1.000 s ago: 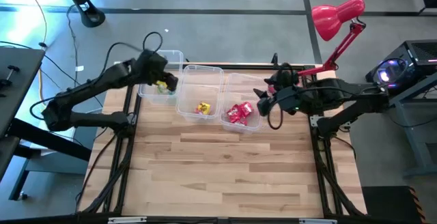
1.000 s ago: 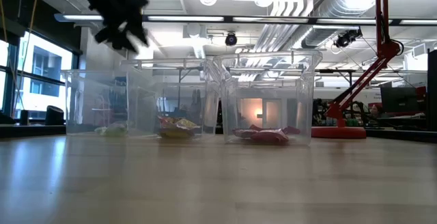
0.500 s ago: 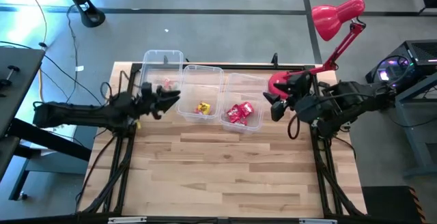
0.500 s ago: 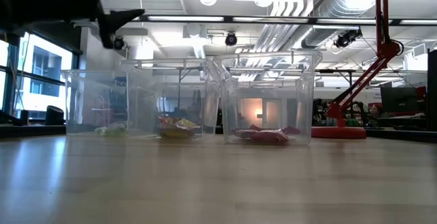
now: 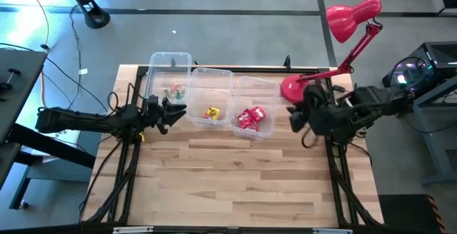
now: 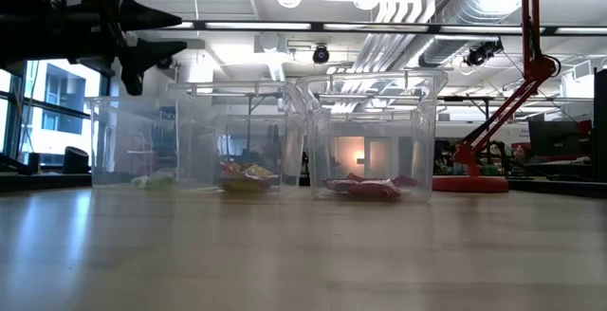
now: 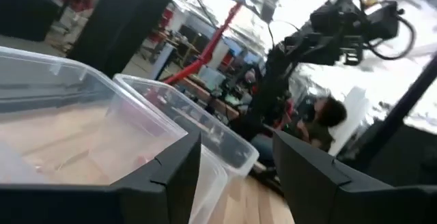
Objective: Sort candy
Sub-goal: Return to Home Position
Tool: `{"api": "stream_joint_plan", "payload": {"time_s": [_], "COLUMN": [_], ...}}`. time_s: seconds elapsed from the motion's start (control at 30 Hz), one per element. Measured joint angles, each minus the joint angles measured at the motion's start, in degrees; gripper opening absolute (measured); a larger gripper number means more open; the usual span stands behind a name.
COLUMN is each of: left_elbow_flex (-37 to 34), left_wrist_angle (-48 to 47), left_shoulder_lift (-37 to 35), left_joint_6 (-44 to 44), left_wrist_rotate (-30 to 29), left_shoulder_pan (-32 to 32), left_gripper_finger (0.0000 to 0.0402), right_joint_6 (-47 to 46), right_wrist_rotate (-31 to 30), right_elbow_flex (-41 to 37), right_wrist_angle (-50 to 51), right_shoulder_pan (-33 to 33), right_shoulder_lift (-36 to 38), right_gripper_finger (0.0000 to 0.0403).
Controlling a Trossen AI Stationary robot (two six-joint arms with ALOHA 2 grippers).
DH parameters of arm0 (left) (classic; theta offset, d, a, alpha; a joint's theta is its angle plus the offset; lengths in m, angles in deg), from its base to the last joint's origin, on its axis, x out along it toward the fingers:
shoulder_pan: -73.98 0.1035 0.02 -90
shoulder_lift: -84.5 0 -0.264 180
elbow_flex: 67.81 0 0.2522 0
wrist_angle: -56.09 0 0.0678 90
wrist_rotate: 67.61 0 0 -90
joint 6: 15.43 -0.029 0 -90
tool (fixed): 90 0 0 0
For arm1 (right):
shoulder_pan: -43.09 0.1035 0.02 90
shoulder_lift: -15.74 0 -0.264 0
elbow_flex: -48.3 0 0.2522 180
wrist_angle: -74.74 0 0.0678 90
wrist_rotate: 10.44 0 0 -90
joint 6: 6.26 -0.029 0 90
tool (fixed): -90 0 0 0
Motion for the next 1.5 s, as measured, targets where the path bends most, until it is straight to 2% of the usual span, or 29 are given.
{"api": "stream_joint_plan", "payload": {"time_s": [0.1, 0.17, 0.27, 0.33, 0.4, 0.47, 0.57, 0.63, 0.7, 0.77, 0.83, 0.97, 1.17, 1.3, 1.4, 1.5], "left_elbow_flex": [0.0, 0.0, 0.0, 0.0, 0.02, 0.02, 0.02, 0.02, 0.02, 0.02, 0.02, 0.02, 0.02, 0.02, 0.02, 0.02], "left_wrist_angle": [-0.34, -0.38, -0.34, -0.11, 0.11, 0.05, 0.04, 0.01, -0.21, -0.28, -0.34, -0.43, -0.47, -0.47, -0.47, -0.49], "left_shoulder_lift": [-0.04, -0.03, -0.04, -0.02, -0.04, -0.02, -0.02, 0.17, 0.25, 0.23, 0.25, 0.24, 0.23, 0.25, 0.23, 0.23], "left_joint_6": [-2.84, -4.41, -5.87, -6.03, -6.0, -5.66, -6.59, -6.49, -5.86, -5.72, -5.71, -5.68, -5.66, -5.64, -5.62, -5.62], "left_wrist_rotate": [2.23, 2.36, 1.52, 0.63, -0.14, -0.51, -0.69, -0.71, -0.71, -0.71, -0.71, -0.71, -0.71, -0.71, -0.71, -0.71], "left_shoulder_pan": [0.02, 0.01, 0.02, 0.02, 0.02, 0.02, 0.02, 0.02, 0.02, 0.02, 0.02, 0.02, 0.02, 0.02, 0.02, 0.02], "left_gripper_finger": [0.0165, 0.0161, 0.016, 0.0161, 0.0162, 0.0162, 0.0163, 0.0163, 0.0163, 0.0163, 0.0163, 0.0163, 0.0163, 0.0163, 0.0163, 0.0163], "right_joint_6": [-8.41, -13.55, -20.3, -25.43, -26.97, -21.39, -4.3, 8.35, 19.62, 26.95, 30.67, 34.29, 40.93, 42.4, 43.56, 46.26], "right_wrist_rotate": [0.79, -3.02, -10.2, -11.75, -12.0, -14.13, -13.06, -7.94, -0.31, 6.57, 11.46, 16.99, 19.59, 19.84, 22.85, 25.74], "right_elbow_flex": [-0.02, -1.11, -9.15, -17.0, -25.42, -33.3, -43.77, -50.31, -56.32, -61.48, -65.63, -72.67, -82.28, -89.48, -93.77, -94.09], "right_wrist_angle": [7.8, 8.77, 4.96, 1.83, -5.32, -17.22, -37.53, -50.64, -63.28, -71.52, -74.69, -76.12, -84.33, -96.05, -103.21, -100.35], "right_shoulder_pan": [5.08, 9.43, 15.12, 16.98, 17.29, 16.14, 12.31, 8.01, 2.99, -2.08, -6.22, -10.41, -10.96, -10.96, -10.96, -10.96], "right_shoulder_lift": [-0.12, 0.37, 4.58, 7.92, 11.3, 15.3, 21.96, 26.16, 30.46, 34.44, 38.22, 45.73, 53.82, 56.19, 56.52, 56.55], "right_gripper_finger": [0.0066, 0.0018, 0.0017, 0.0008, 0.0003, 0.0004, 0.0001, 0.0001, 0.0, 0.0, 0.0, 0.0, 0.0, 0.0, 0.0, 0.0]}}
